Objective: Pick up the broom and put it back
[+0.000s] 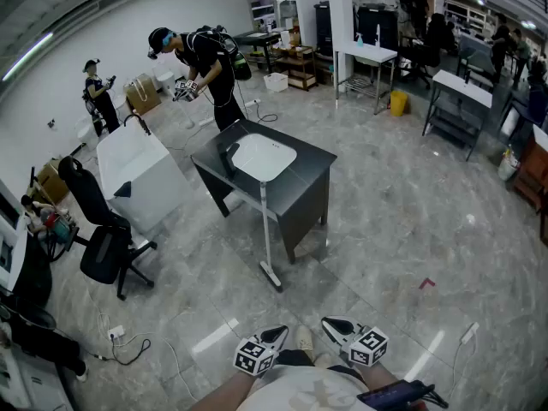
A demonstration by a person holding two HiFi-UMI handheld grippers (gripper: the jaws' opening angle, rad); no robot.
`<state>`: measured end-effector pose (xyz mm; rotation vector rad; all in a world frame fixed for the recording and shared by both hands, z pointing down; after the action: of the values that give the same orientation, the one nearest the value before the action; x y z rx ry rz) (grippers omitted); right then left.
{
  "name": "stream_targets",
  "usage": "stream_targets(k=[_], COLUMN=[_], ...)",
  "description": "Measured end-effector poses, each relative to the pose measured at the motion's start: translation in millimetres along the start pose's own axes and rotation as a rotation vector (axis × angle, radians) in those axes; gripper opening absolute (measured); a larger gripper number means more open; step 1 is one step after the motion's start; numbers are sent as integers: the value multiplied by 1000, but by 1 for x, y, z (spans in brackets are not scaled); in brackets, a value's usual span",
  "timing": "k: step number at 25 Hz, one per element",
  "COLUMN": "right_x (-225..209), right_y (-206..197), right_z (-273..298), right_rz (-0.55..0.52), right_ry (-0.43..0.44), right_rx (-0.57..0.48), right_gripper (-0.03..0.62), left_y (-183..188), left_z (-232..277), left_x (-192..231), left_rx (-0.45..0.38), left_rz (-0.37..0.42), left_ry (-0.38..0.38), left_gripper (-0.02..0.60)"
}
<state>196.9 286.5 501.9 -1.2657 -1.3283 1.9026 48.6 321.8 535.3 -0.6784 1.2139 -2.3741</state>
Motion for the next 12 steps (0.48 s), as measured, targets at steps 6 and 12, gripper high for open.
stream_targets(k=[6,12], right_x=[10,10], right_y=[-1,-4], right_z=[0,1], right_rz=[-13,5], right_ry=[36,19], right_rx=[6,10], right_gripper=[17,17], left_y=[7,-4], left_z=[-3,-20], left_x=[-12,-6], left_rx=[-14,-19], left_rz=[20,-19], left_ry=[-17,40], left_gripper=[12,12])
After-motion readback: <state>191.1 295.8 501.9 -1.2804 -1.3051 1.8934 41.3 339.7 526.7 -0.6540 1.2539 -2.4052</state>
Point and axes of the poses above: the fingertips, and each gripper's own axes: z forward along the fingers, x to its left, y out of its top, the point moved 3 cm from there along -z, backward along the fingers, and after that the axes turned 3 degrees about -x, right-handed, at the moved point
